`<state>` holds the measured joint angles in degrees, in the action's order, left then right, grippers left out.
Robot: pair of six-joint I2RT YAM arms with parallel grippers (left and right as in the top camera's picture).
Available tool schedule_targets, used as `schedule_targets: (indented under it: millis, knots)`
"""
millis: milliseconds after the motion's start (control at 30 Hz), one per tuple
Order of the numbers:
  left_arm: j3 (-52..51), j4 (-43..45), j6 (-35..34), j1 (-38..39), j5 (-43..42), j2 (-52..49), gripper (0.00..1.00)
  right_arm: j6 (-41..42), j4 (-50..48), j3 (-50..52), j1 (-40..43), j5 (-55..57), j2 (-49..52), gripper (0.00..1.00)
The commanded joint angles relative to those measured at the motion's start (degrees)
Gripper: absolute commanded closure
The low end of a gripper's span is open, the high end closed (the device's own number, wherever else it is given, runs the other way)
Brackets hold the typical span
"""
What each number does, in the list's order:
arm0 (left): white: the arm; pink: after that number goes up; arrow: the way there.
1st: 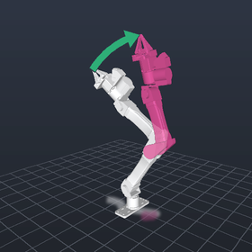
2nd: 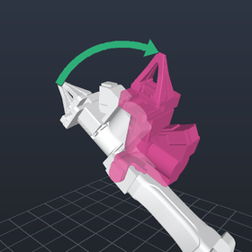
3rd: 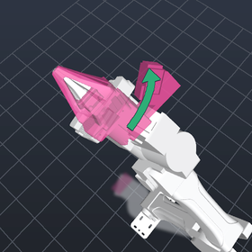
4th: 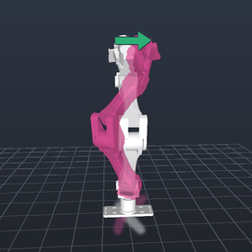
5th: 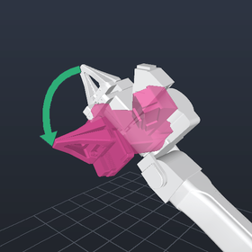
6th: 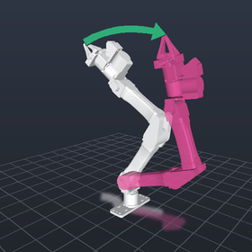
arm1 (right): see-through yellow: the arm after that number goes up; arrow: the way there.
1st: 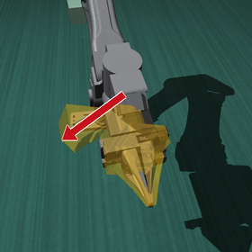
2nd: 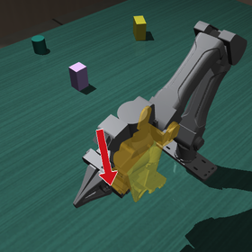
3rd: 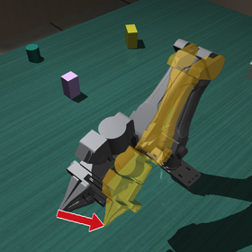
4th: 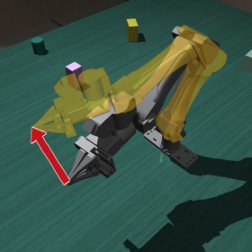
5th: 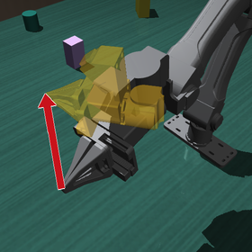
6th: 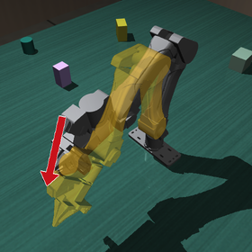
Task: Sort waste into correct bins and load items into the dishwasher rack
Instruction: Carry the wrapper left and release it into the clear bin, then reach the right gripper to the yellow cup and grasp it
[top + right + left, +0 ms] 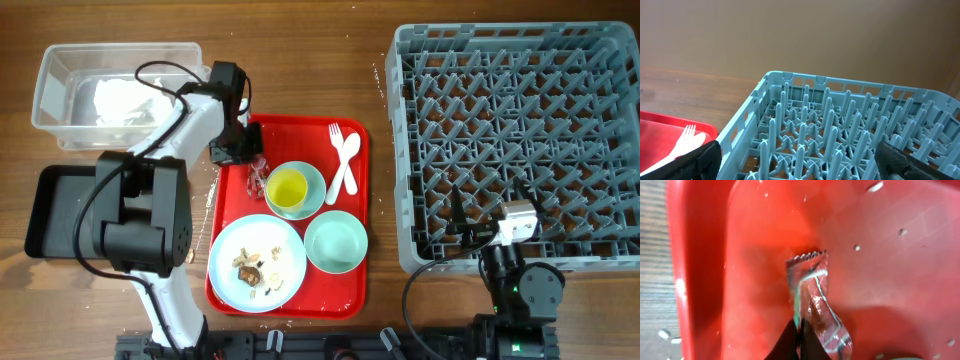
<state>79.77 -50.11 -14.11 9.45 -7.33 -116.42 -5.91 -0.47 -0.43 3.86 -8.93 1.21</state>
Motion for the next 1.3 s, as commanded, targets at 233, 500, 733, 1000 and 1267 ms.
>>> schedule_targets:
  millis: [233, 500, 733, 1000, 1267]
  knots:
    - [10.03, 10.47, -20.26, -12.04, 11.08, 13.38, 0.96, -0.57, -0.17, 0.13, 0.28, 0.31, -0.42, 0.00]
    - [9.99, 16.85, -24.30, -23.67, 11.10, 10.82, 0.69, -0.57, -0.17, 0.13, 0.28, 0.31, -0.42, 0.00]
    - [9.99, 12.44, -24.26, -26.10, 7.08, 13.75, 0.05, -0.55, -0.17, 0.13, 0.28, 0.31, -0.42, 0.00]
    - [9.99, -12.00, -24.26, -26.10, 11.13, 42.07, 0.00, -0.55, -0.17, 0.13, 0.28, 0.31, -0.42, 0.00]
    - [9.99, -27.12, -24.28, -26.10, 11.30, 47.10, 0.00, -0.57, -0.17, 0.13, 0.28, 0.31, -0.42, 0.00]
